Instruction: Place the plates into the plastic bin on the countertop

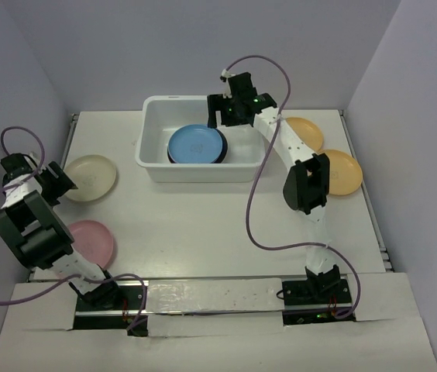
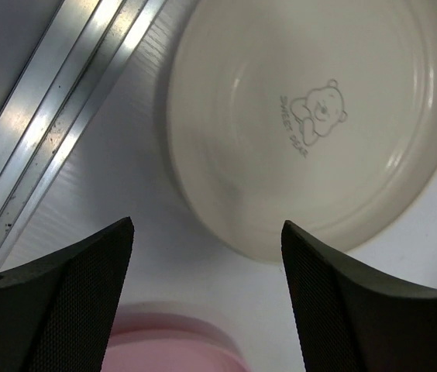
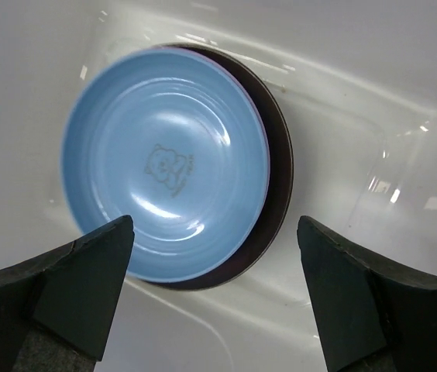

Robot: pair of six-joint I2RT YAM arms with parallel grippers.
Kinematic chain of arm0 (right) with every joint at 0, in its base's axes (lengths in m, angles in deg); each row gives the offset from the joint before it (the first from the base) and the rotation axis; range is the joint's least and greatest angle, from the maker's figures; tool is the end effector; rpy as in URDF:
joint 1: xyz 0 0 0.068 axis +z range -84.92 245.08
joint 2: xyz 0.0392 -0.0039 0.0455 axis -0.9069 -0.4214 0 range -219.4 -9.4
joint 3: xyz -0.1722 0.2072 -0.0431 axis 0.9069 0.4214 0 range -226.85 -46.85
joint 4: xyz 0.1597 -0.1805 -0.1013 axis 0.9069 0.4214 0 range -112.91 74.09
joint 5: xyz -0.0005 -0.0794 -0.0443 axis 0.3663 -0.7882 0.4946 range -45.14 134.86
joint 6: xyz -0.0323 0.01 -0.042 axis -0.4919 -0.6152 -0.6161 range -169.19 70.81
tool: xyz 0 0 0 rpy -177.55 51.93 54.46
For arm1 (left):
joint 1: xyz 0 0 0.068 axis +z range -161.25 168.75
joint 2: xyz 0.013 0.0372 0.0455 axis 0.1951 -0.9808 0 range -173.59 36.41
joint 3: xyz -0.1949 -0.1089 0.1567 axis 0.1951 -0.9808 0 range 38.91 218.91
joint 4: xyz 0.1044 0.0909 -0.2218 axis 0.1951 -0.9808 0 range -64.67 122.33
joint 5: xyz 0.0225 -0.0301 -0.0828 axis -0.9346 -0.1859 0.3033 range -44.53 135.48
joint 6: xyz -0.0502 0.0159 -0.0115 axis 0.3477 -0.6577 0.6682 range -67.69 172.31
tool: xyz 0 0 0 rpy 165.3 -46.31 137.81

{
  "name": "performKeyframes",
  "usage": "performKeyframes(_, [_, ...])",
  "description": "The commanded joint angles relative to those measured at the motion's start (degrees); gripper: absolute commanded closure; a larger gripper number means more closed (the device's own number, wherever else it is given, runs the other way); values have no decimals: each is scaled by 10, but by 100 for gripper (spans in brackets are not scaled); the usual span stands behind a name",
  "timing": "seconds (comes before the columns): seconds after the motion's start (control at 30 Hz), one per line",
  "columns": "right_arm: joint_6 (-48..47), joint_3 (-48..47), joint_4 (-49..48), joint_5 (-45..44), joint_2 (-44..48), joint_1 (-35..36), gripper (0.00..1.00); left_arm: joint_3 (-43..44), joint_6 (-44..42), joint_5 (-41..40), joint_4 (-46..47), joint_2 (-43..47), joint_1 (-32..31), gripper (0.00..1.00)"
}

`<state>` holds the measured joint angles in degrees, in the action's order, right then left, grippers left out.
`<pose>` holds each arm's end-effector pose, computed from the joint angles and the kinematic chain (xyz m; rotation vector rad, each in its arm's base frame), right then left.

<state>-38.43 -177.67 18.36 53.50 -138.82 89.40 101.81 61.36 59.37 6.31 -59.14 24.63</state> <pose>0.4671 0.2170 0.3134 -0.3529 2.2783 0.4907 0.2810 0.1928 0.2019 -0.8949 2.3925 -0.1367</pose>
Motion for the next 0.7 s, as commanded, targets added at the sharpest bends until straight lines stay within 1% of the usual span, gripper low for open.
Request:
performKeyframes(0.0, [-11, 7, -24, -4, 88, -12, 7, 28, 19, -8, 50, -33, 3, 17])
performKeyframes(0.13, [-13, 20, -24, -12, 104, -25, 7, 36, 18, -13, 67, -61, -4, 21])
performKeyframes(0.2, [-15, 26, -23, -18, 109, -30, 7, 44, 13, -16, 71, -76, -12, 27])
performKeyframes(0.3, [-18, 31, -20, -24, 116, -34, 6, 59, 5, -35, 72, -98, -39, 36])
performKeyframes(0.37, [-24, 33, -17, -26, 124, -37, 6, 67, -2, -50, 76, -107, -58, 46])
performKeyframes(0.43, [-27, 36, -17, -31, 131, -39, 6, 78, -3, -56, 72, -117, -78, 54])
performKeyframes(0.5, [-28, 38, -13, -31, 135, -43, 6, 88, 1, -59, 67, -126, -88, 65])
performKeyframes(0.57, [-28, 39, -11, -31, 138, -50, 6, 102, 5, -56, 56, -137, -90, 77])
performKeyframes(0.67, [-27, 40, -13, -30, 144, -59, 6, 116, 6, -48, 40, -145, -90, 91])
